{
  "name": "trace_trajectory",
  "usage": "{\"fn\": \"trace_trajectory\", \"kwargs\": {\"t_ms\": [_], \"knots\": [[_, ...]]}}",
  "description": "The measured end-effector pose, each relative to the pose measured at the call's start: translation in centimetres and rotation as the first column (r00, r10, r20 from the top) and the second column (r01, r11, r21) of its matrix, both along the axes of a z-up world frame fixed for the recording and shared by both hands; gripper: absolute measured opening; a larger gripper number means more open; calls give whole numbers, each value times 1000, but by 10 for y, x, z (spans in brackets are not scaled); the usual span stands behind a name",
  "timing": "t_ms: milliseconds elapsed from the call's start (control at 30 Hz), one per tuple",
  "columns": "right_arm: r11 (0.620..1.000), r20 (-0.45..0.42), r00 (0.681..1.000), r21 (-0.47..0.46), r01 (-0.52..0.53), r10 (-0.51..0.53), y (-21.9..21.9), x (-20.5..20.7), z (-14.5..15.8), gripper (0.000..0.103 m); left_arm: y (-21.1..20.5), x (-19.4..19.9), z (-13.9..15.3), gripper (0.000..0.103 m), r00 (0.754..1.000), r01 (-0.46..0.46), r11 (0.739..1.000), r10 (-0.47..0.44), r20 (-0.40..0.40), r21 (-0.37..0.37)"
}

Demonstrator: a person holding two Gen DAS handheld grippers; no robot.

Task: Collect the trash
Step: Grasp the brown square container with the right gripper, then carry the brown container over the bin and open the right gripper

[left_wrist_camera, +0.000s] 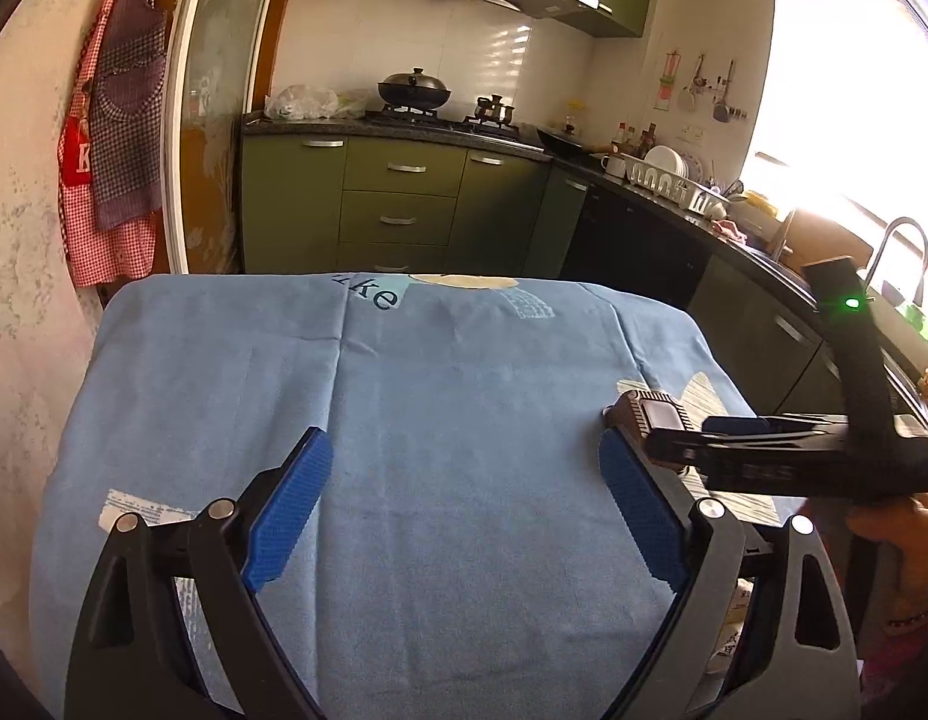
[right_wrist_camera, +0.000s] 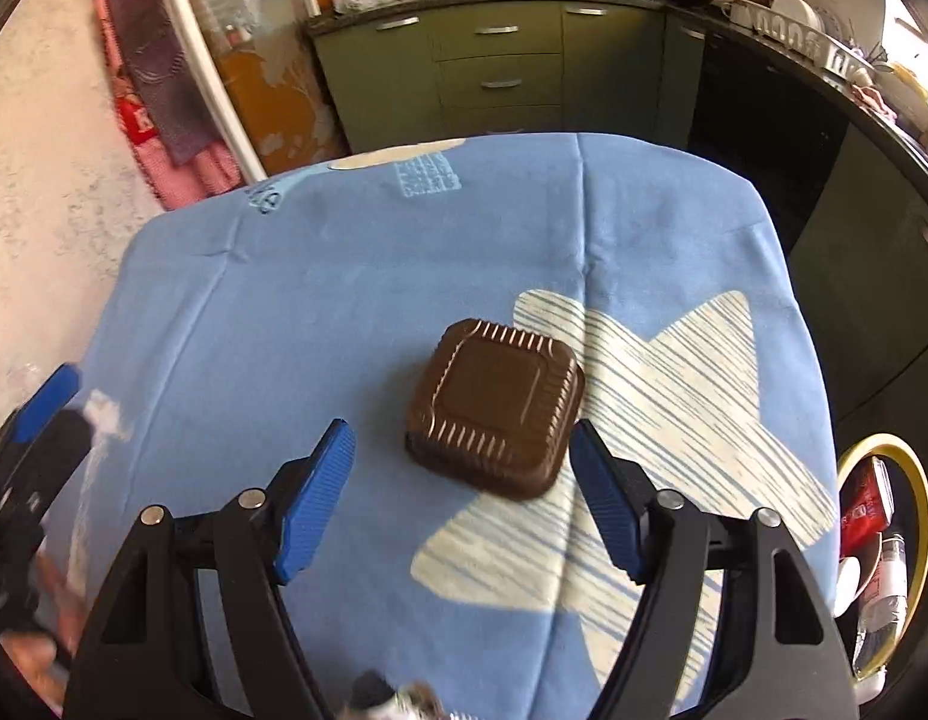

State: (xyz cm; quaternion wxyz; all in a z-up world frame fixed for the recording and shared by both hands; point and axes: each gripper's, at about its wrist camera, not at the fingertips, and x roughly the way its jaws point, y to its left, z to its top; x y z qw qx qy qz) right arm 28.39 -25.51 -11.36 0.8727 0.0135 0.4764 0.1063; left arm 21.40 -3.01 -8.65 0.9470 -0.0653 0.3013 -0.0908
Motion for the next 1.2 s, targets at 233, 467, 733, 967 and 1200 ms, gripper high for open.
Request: {"fn": "trace_trajectory", "kwargs": {"t_ms": [233, 467, 733, 967, 1200], "knots": [[999, -1, 999, -8, 51, -51, 5, 9, -14, 61, -2, 0, -2, 90, 1000, 2, 1000, -1, -7, 7], [999, 10, 999, 10, 41, -42, 3, 6, -12, 57, -2, 1, -4, 90, 1000, 0, 1000, 0, -16, 10], [995, 66, 997, 96, 35, -41, -23, -26, 19, 57, -4, 3, -6, 90, 1000, 3, 1000, -2, -25, 19], [983, 163, 973, 111, 146, -162, -95, -92, 41, 58, -7, 2, -7, 90, 1000, 13, 1000, -13, -26, 24], [931, 149, 920, 13, 364, -361, -195, -140, 25, 58, -14, 1, -9, 90, 999, 26, 998, -25, -26, 50]]}}
